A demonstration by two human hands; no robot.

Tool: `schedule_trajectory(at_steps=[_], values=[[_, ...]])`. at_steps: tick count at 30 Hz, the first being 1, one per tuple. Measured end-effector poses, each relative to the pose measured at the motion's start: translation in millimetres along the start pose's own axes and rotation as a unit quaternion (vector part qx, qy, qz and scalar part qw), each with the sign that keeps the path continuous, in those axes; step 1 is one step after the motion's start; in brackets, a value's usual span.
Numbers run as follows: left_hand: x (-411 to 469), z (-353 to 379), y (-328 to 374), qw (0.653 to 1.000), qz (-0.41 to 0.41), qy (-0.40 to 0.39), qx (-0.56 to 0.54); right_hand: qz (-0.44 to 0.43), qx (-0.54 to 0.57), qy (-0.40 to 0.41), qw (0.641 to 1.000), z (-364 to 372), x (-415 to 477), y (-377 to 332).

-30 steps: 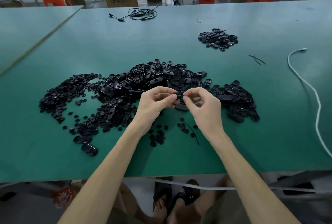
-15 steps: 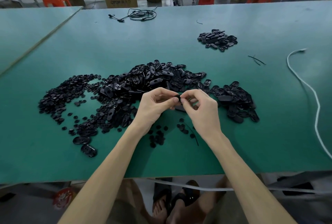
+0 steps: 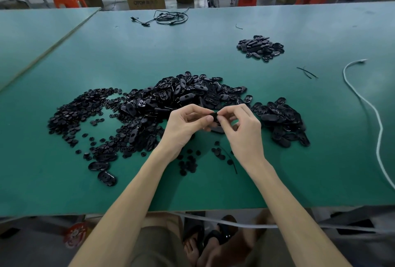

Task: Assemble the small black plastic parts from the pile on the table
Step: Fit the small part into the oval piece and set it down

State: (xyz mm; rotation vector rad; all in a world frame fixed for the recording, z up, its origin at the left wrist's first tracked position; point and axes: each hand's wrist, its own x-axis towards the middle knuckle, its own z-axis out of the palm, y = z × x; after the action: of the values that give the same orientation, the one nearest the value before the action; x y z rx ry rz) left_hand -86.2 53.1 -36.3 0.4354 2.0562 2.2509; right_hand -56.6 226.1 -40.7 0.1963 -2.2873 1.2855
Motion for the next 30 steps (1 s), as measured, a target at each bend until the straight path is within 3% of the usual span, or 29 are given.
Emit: schedule_trajectory(at_steps=[14, 30], values=[[2.5, -3.1, -2.0, 0.996, -0.035, -0.015, -0.084, -0.017, -0.001, 0.014, 1.0, 1.0, 1.1, 0.9], [3.1, -2.5, -2.8, 0.996, -0.046, -0.004, -0.071, -0.034, -0.011, 0.001, 0.999, 2.5, -0.4, 2.7]])
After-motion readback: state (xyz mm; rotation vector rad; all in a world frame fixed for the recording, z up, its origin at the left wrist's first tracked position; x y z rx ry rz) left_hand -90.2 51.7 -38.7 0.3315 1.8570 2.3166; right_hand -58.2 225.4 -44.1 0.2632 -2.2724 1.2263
